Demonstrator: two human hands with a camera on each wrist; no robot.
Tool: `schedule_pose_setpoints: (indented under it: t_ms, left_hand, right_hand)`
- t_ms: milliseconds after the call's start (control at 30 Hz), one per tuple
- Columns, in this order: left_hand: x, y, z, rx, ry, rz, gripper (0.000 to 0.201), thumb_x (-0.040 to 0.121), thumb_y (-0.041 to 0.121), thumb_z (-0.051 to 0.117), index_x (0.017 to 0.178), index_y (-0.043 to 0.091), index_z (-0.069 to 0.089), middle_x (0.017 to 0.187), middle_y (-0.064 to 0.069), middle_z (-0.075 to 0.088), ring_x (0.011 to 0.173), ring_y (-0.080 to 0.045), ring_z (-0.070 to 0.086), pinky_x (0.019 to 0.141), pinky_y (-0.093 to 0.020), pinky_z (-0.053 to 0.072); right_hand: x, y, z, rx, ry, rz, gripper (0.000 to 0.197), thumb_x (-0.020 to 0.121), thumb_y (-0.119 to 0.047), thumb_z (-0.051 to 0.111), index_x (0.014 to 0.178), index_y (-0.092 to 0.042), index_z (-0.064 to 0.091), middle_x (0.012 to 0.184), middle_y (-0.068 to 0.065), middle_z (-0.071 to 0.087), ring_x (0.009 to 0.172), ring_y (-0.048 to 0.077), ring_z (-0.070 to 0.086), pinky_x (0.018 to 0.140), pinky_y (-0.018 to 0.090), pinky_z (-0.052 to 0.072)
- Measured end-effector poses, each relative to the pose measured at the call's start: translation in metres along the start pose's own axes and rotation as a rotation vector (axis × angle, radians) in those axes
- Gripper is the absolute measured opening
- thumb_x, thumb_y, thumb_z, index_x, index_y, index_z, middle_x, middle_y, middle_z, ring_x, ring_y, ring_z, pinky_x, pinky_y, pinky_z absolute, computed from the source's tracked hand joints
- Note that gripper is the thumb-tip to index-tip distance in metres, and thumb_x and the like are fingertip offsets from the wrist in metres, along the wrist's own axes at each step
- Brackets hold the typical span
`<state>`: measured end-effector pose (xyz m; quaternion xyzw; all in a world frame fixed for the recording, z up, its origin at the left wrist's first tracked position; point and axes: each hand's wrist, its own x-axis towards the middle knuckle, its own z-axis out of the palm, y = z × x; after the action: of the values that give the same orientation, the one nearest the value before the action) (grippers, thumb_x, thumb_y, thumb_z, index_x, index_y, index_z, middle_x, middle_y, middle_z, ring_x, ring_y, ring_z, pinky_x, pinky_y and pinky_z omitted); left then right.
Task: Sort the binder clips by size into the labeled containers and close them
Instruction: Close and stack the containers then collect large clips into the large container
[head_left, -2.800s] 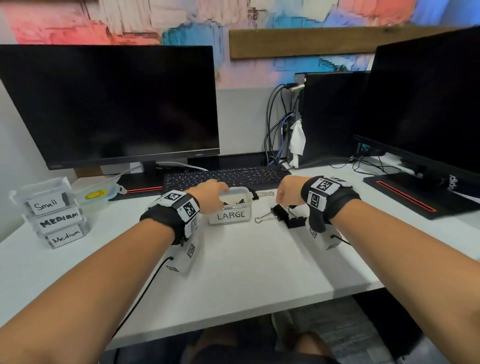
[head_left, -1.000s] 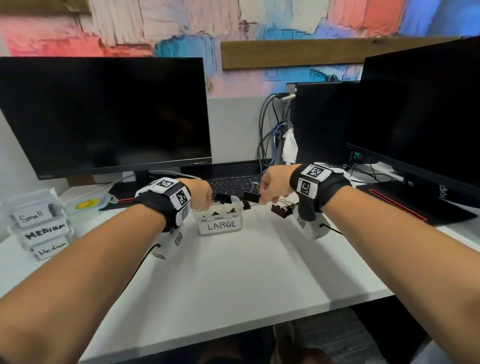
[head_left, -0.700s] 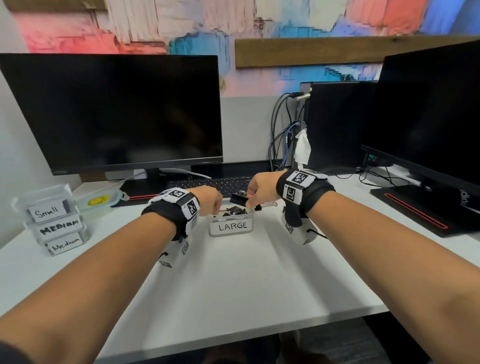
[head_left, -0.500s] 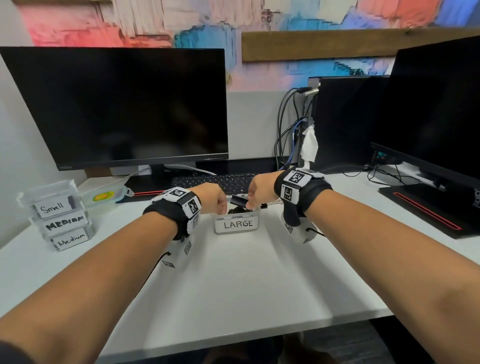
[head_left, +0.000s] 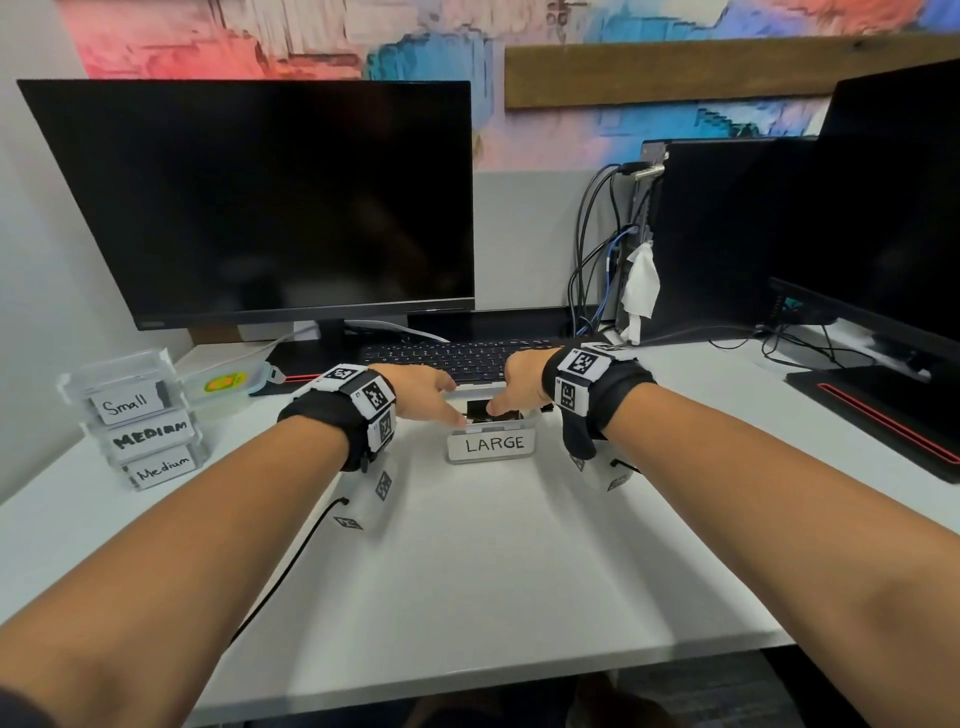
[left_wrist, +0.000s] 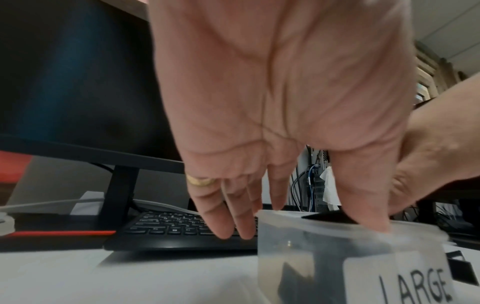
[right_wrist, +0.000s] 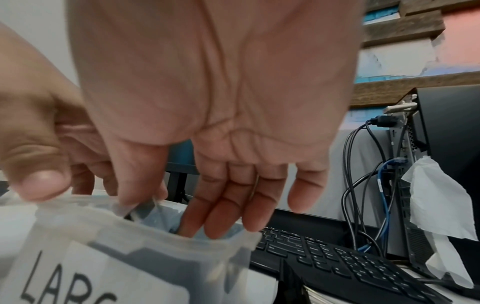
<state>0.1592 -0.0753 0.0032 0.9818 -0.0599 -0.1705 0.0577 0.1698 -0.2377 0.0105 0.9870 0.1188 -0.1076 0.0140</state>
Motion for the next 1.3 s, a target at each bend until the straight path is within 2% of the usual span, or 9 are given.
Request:
schedule_pose_setpoints:
  t_ms: [100,267,367,533,833,1033,1167,1233,1300]
  left_hand:
    - [-0.001,-0.003,0.002,-0.006,0.000,0.020,0.074,0.080,0.055,0.065,0.144,0.033,0.033,0.146,0.002,0.041,0.131,-0.021,0.044,0.110,-0.042,0.035]
    - [-0.002,0.001,0.001,-0.014,0.003,0.091,0.056,0.082,0.053,0.065,0.132,0.042,0.044,0.139,0.003,0.045,0.123,-0.020,0.047,0.106,-0.041,0.039]
    - [0.001,0.003,0.002,0.028,0.012,0.088,0.046,0.082,0.057,0.062,0.124,0.042,0.055,0.132,0.005,0.051,0.118,-0.018,0.050,0.105,-0.041,0.039]
    - [0.000,0.005,0.000,0.070,0.038,0.042,0.052,0.081,0.061,0.061,0.121,0.027,0.064,0.121,0.004,0.061,0.112,-0.018,0.055,0.100,-0.037,0.044]
    - [0.011,-0.003,0.003,-0.100,-0.021,0.088,0.100,0.068,0.058,0.076,0.148,0.032,0.022,0.152,0.008,0.033,0.137,-0.018,0.036,0.114,-0.042,0.030]
    - [0.027,-0.010,0.003,-0.087,-0.050,0.061,0.111,0.061,0.061,0.076,0.150,0.028,0.020,0.154,0.007,0.029,0.140,-0.018,0.032,0.115,-0.044,0.028]
    - [0.032,-0.013,0.002,-0.099,-0.023,0.042,0.103,0.067,0.056,0.077,0.150,0.027,0.023,0.153,0.008,0.031,0.140,-0.018,0.033,0.115,-0.043,0.027]
    - [0.034,-0.013,0.000,-0.091,-0.019,0.034,0.102,0.066,0.056,0.078,0.149,0.027,0.025,0.152,0.008,0.033,0.139,-0.019,0.034,0.115,-0.044,0.029]
    - [0.036,-0.014,-0.001,-0.092,-0.023,0.031,0.104,0.062,0.056,0.080,0.148,0.028,0.028,0.151,0.006,0.036,0.136,-0.020,0.037,0.113,-0.044,0.031]
  right_hand:
    - [0.002,-0.004,0.000,-0.037,-0.022,-0.041,0.048,0.091,-0.055,0.047,0.102,-0.013,0.067,0.086,-0.001,0.060,0.079,0.017,0.057,0.075,0.029,0.047]
    - [0.001,-0.003,-0.004,0.010,-0.089,-0.036,0.044,0.091,-0.051,0.049,0.122,-0.024,0.063,0.110,0.000,0.062,0.102,0.019,0.059,0.087,0.031,0.047]
    - [-0.002,0.002,-0.007,0.003,-0.036,-0.040,0.041,0.097,-0.035,0.046,0.133,-0.016,0.054,0.133,0.003,0.055,0.122,0.023,0.052,0.103,0.033,0.042]
    - [0.010,0.028,-0.002,0.058,0.124,0.002,0.032,0.090,-0.016,0.052,0.119,-0.007,0.064,0.120,0.013,0.064,0.112,0.029,0.060,0.092,0.035,0.049]
    - [0.020,0.039,0.019,-0.031,0.034,-0.016,0.034,0.093,-0.014,0.050,0.125,-0.009,0.060,0.126,0.012,0.061,0.115,0.028,0.058,0.089,0.032,0.047]
    - [0.029,0.041,0.023,-0.146,-0.074,-0.015,0.049,0.097,-0.019,0.045,0.145,-0.016,0.037,0.141,0.005,0.048,0.122,0.024,0.053,0.093,0.029,0.045]
    - [0.035,0.048,0.024,-0.067,-0.076,-0.007,0.048,0.088,-0.033,0.062,0.131,-0.014,0.049,0.121,0.004,0.061,0.088,0.018,0.052,0.056,0.019,0.038]
    - [0.039,0.047,0.023,-0.047,-0.088,-0.008,0.031,0.085,-0.036,0.066,0.104,-0.013,0.058,0.083,-0.001,0.062,0.081,0.019,0.052,0.053,0.019,0.035]
    - [0.040,0.045,0.022,-0.075,-0.110,-0.002,0.025,0.084,-0.037,0.067,0.090,-0.015,0.057,0.070,-0.002,0.054,0.075,0.019,0.053,0.048,0.019,0.037]
